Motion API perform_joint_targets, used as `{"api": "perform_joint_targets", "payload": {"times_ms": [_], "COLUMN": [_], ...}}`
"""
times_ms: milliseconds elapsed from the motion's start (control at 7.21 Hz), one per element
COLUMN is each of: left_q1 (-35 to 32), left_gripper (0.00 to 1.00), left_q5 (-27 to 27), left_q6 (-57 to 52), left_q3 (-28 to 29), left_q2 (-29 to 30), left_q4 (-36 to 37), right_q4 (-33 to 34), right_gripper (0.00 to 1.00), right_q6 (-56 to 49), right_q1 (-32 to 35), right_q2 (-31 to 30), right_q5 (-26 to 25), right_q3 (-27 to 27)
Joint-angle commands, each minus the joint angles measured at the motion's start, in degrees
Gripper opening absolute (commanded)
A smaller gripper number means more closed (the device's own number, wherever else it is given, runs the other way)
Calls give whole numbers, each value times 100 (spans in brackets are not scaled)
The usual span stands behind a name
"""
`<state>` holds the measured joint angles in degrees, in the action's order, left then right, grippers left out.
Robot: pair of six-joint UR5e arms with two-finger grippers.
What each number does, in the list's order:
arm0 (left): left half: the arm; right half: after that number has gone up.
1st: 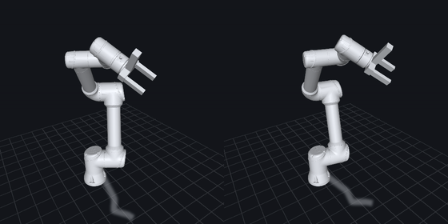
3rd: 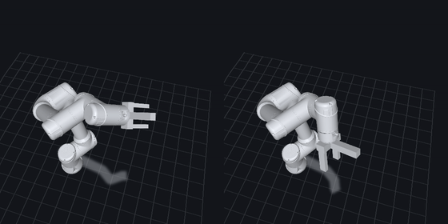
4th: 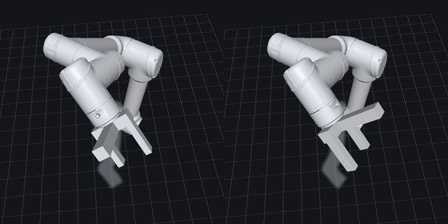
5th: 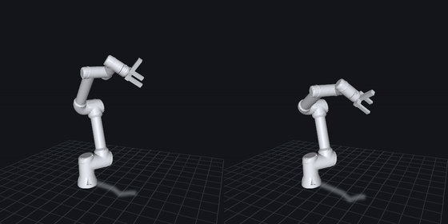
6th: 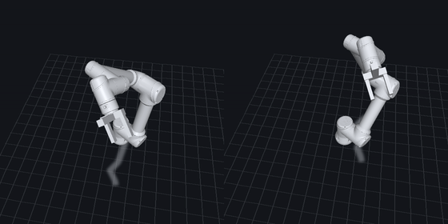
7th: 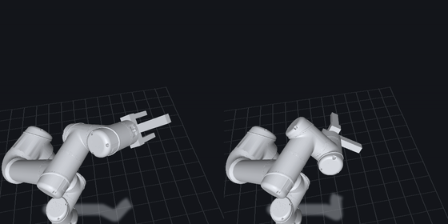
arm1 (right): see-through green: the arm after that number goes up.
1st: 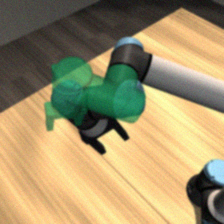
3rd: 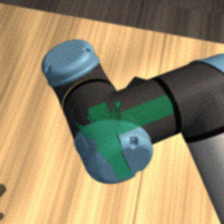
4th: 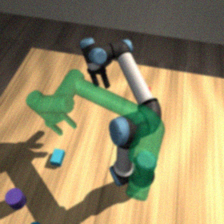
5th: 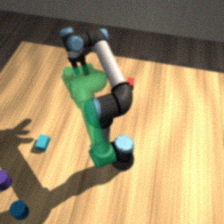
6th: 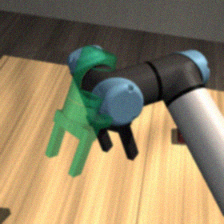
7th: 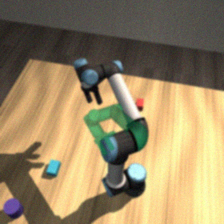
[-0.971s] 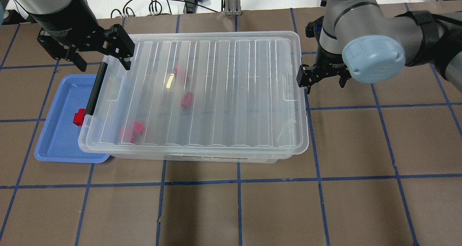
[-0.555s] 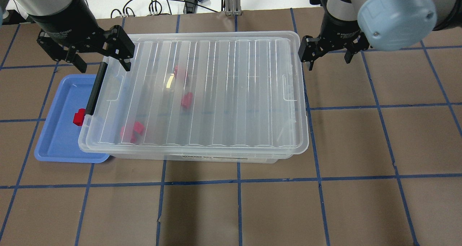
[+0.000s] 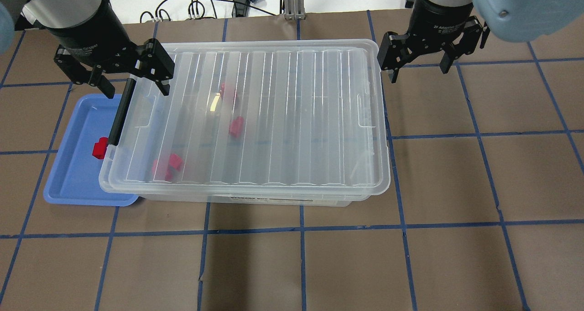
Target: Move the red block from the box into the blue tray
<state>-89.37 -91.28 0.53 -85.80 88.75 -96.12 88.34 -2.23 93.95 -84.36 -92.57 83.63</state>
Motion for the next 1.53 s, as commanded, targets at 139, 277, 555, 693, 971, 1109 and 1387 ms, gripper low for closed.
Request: {"api": "perform_joint_targets", "payload": {"times_ms": [139,277,555,693,971,1109,1387], "left_q1": [34,34,34,34,34,34,34], "left_gripper": [100,100,100,100,100,100,100], "left_q5": [-56,-56,-65,-65,-65,-65,-65], "left_q6": [-115,-106,-106,-106,-106,-106,-106], "left_q3": [28,28,72,72,72,64,55], "left_q2": [37,28,45,46,46,46,46], "left_q4": [14,6,6,6,14,14,14], "right_q4": [52,17,-19,-19,-71,-237,-247], "right_gripper": [100,100,100,100,100,100,100], "right_q6": [654,654,645,645,636,636,627], "right_q1": [1,1,-43,-43,-87,-87,-122], "right_q2": [-2,-2,-2,24,208,235,253], "right_q5": [389,371,371,371,284,266,274], "right_q3": [-31,-40,-49,-49,-354,-435,-427]}}
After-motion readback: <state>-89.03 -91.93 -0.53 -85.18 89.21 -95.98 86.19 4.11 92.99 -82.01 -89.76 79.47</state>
